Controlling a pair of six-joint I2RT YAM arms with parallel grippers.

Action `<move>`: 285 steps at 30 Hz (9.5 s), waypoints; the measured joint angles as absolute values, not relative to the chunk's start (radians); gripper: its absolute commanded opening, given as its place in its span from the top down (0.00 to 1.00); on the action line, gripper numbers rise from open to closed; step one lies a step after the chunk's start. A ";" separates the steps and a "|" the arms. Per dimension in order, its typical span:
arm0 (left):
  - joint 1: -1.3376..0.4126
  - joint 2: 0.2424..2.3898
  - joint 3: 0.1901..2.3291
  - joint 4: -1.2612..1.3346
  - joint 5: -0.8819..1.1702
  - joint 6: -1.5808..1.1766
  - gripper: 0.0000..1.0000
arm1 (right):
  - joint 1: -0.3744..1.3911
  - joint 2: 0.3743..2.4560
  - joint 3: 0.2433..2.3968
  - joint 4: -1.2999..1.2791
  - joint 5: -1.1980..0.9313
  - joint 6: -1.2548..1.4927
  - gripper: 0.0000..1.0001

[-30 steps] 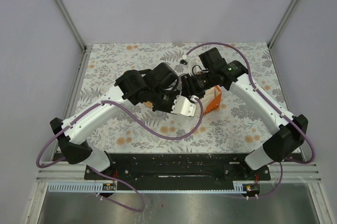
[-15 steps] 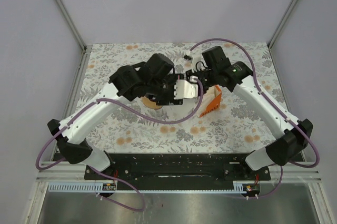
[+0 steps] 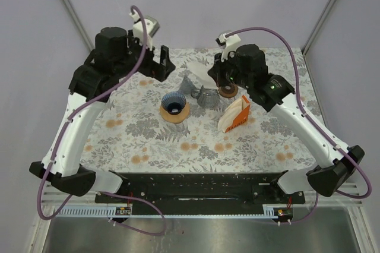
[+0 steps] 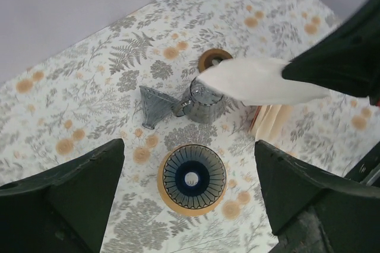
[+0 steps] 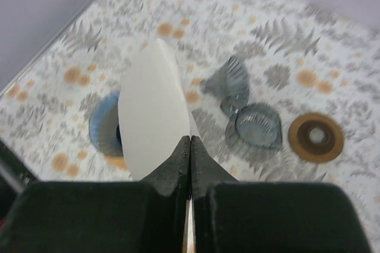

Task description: Place the coffee filter in the dripper

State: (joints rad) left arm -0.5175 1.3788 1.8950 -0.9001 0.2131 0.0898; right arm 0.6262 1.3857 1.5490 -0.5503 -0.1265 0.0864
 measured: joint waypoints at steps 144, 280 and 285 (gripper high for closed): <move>-0.298 1.459 1.580 -0.955 0.317 0.040 0.25 | 0.737 2.052 2.289 -1.012 -0.202 0.061 0.79; -0.087 1.278 0.978 -0.421 0.724 -0.548 0.67 | 0.910 2.175 2.352 -1.111 0.094 0.020 1.00; -0.087 1.278 0.994 -0.439 0.721 -0.544 0.59 | 0.905 2.133 2.352 -1.106 0.084 0.020 0.99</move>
State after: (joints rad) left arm -0.0872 1.2781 0.9939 -0.4385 0.7208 -0.5442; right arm 0.9054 2.1330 2.3520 -1.1057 0.0845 0.0204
